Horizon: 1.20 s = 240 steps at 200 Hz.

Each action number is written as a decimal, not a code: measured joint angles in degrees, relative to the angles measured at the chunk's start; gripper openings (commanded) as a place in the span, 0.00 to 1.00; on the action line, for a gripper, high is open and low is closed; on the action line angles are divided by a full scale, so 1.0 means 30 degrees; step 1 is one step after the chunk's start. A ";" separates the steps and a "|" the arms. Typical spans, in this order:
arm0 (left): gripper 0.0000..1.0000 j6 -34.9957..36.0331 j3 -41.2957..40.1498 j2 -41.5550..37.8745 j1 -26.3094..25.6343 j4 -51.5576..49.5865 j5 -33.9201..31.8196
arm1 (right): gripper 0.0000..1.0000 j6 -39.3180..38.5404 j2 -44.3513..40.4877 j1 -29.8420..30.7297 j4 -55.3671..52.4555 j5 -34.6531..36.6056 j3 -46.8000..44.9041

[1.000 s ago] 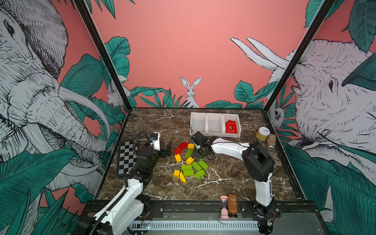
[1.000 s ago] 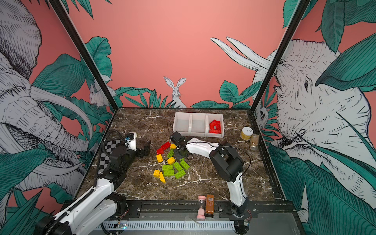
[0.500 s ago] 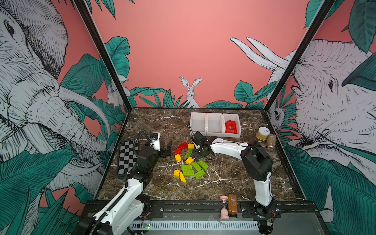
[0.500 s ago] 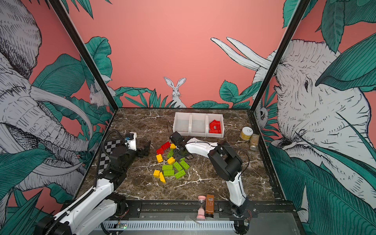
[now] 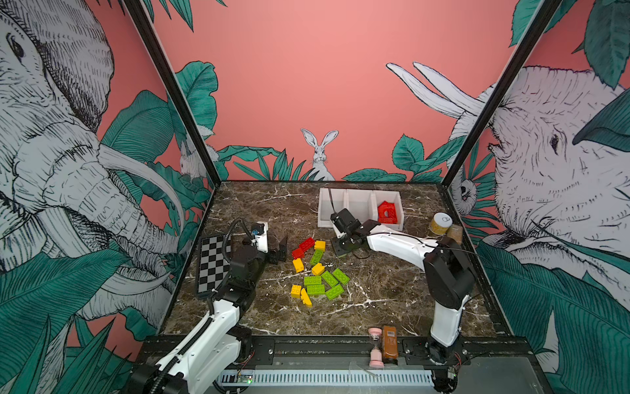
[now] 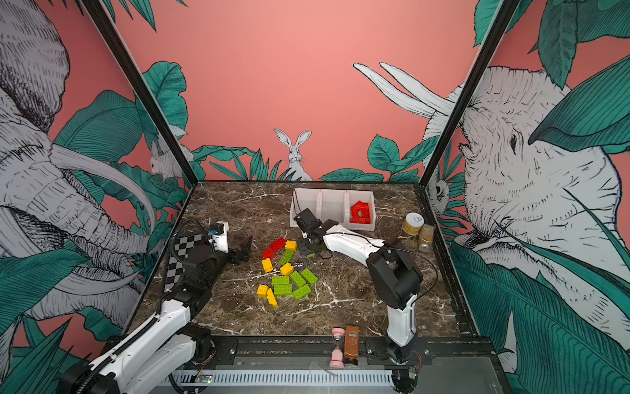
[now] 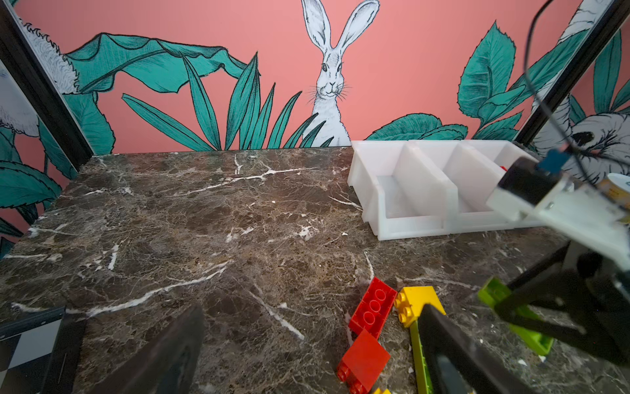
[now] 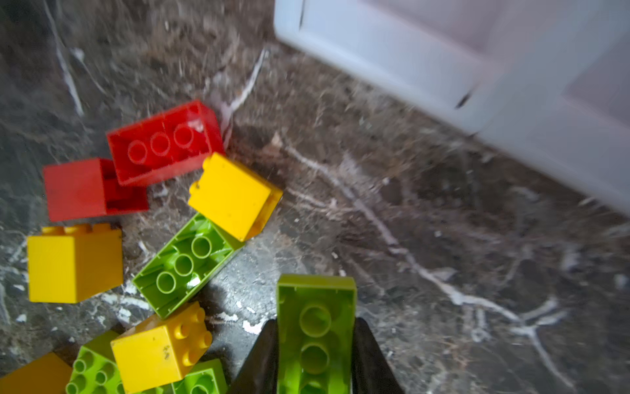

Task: Sort the legos into containers by color
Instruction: Pick up the lego from the center of the table, then place the lego in the container.

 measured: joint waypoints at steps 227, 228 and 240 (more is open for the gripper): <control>0.99 0.0000 0.0000 -0.0029 0.0000 0.0000 -0.0007 | 0.27 -0.3293 0.7577 -0.6346 -0.1443 -0.2040 1.1511; 0.99 0.0000 0.0000 -0.0029 0.0000 0.0000 -0.0007 | 0.27 -0.3293 0.7584 -0.6346 -0.1443 -0.2040 1.1519; 0.98 0.0000 0.0000 -0.0029 0.0000 0.0000 -0.0007 | 0.27 -0.3293 0.7643 -0.6346 -0.1428 -0.2040 1.1555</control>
